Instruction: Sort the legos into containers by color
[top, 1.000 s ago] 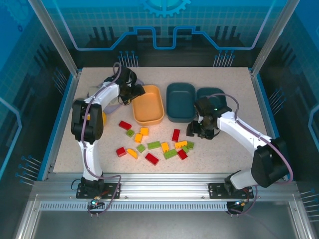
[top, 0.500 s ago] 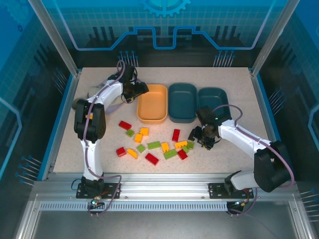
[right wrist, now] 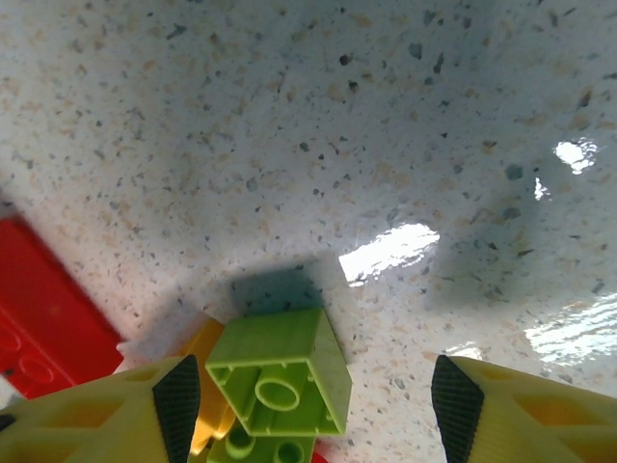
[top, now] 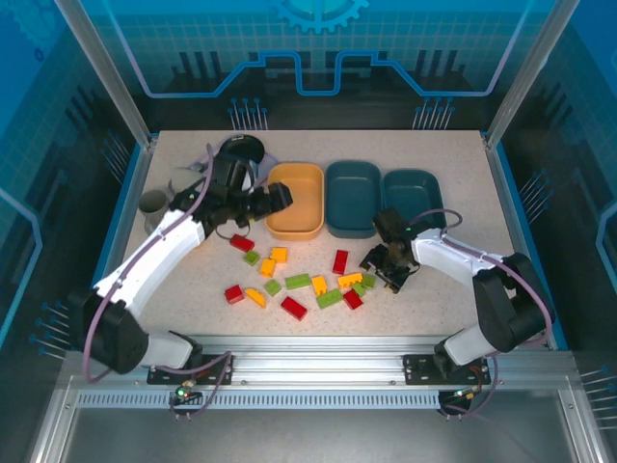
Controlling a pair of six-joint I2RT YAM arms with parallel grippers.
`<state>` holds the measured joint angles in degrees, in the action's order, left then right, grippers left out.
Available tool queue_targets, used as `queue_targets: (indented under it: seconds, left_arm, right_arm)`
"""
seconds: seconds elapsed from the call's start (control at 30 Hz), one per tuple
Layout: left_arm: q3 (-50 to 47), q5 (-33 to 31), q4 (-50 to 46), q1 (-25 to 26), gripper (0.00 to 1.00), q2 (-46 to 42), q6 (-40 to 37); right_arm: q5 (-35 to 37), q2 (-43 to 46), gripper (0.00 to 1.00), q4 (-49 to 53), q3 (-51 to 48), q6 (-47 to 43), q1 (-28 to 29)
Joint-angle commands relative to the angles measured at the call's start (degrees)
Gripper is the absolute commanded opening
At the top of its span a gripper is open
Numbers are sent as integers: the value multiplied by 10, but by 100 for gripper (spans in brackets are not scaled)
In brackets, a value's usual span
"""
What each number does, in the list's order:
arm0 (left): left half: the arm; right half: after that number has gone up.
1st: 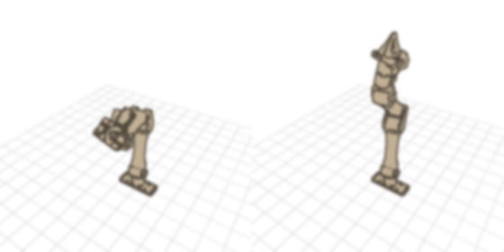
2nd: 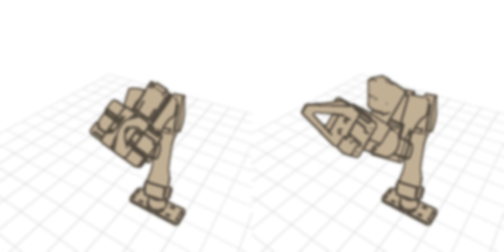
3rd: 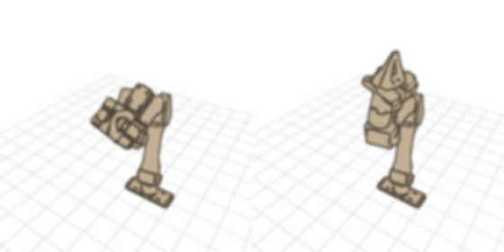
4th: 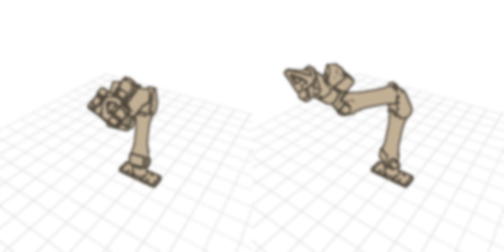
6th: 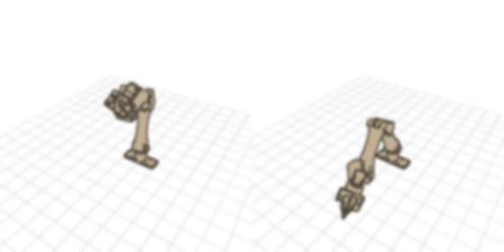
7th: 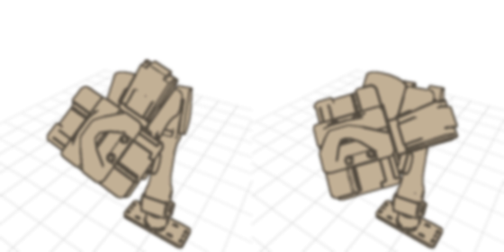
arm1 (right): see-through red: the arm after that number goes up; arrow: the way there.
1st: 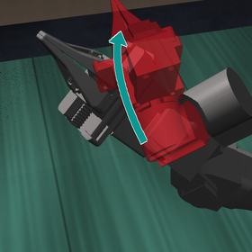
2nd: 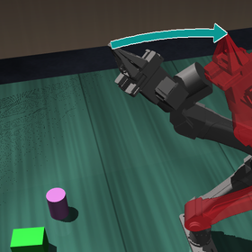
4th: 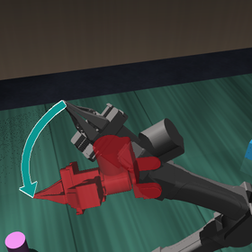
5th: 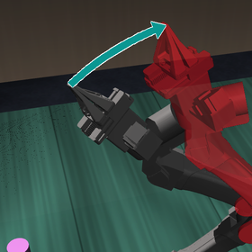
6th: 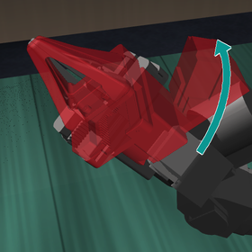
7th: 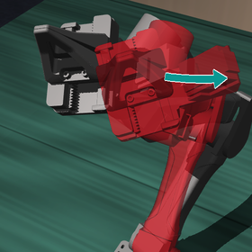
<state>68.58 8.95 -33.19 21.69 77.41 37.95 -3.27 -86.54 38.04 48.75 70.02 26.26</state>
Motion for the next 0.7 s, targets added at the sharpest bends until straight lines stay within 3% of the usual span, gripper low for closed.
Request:
queue_targets:
  seconds: [0.0,0.4,0.67]
  left_arm:
    - [-54,9,-18,13,89,-45,34]
    - [-103,16,-38,17,89,-107,39]
    - [-111,42,-15,44,88,-110,38]
  right_arm:
    - [-2,-30,68,1,13,30,20]
    - [12,-65,61,36,46,52,65]
    - [28,-58,40,14,20,54,61]
